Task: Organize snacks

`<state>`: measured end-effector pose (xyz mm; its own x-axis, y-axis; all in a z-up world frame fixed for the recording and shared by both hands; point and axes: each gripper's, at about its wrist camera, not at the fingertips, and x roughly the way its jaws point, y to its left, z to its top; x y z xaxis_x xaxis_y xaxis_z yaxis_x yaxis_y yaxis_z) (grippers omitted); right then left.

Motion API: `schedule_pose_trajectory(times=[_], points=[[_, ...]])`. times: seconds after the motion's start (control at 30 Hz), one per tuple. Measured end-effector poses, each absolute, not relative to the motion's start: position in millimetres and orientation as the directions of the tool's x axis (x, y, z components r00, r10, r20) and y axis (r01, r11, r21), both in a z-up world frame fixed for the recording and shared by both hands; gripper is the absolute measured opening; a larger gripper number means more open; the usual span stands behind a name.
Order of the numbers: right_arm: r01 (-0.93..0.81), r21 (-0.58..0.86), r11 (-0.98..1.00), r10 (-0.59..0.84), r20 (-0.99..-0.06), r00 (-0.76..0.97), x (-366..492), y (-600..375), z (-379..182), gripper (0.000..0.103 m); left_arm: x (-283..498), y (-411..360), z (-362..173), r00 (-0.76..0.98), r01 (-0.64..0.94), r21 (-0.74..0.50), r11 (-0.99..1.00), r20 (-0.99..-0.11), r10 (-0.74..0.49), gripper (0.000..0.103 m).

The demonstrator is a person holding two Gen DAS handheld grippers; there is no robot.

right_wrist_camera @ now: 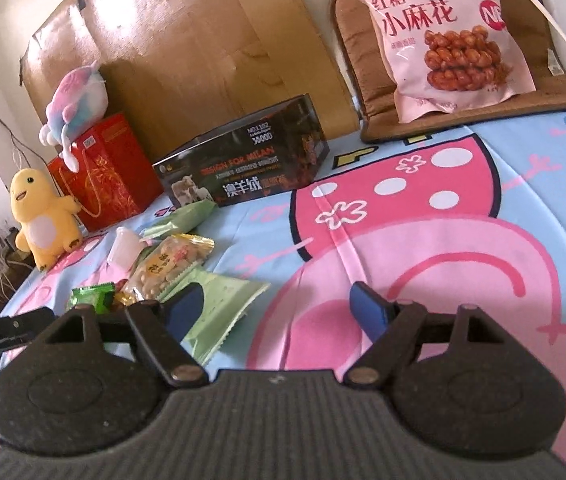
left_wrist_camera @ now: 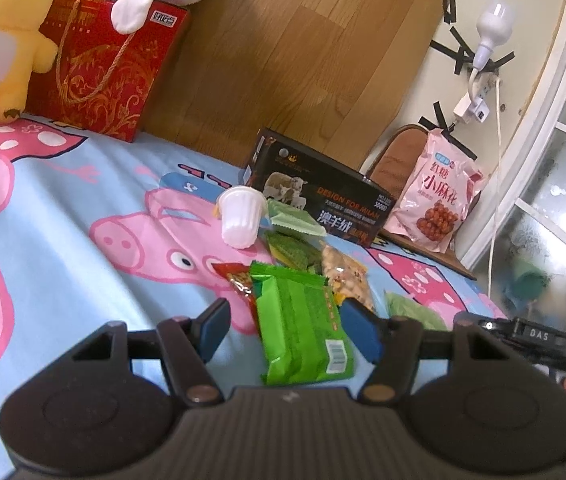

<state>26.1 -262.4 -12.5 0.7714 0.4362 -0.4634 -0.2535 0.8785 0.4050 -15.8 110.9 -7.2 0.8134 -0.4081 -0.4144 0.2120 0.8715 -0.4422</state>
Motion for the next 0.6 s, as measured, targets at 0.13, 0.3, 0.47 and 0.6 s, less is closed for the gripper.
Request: schedule_pose_trajectory(times=[0.13,0.3,0.47,0.6], points=[[-0.258,0.398,0.88,0.437,-0.467,0.769,27.0,-262.3,-12.7,0.082,-16.5,110.1,-6.4,0.817,0.214,-0.438,0.873,-0.41,-0.406,0.062],[-0.26,0.392,0.883,0.435,-0.47,0.768,27.7,-261.9,-12.8,0.082,-17.4,110.2,-6.5,0.818,0.22,-0.44,0.871,-0.403,-0.41,0.062],[-0.266,0.385,0.884,0.436,-0.472,0.766,30.0,-262.3,-13.0,0.082,-18.3,110.6,-6.6,0.82,0.222,-0.441,0.87,-0.398,-0.411,0.062],[-0.268,0.383,0.884,0.437,-0.473,0.765,29.9,-262.2,-12.7,0.082,-18.6,109.7,-6.6,0.822,0.219,-0.434,0.874,-0.401,-0.405,0.062]])
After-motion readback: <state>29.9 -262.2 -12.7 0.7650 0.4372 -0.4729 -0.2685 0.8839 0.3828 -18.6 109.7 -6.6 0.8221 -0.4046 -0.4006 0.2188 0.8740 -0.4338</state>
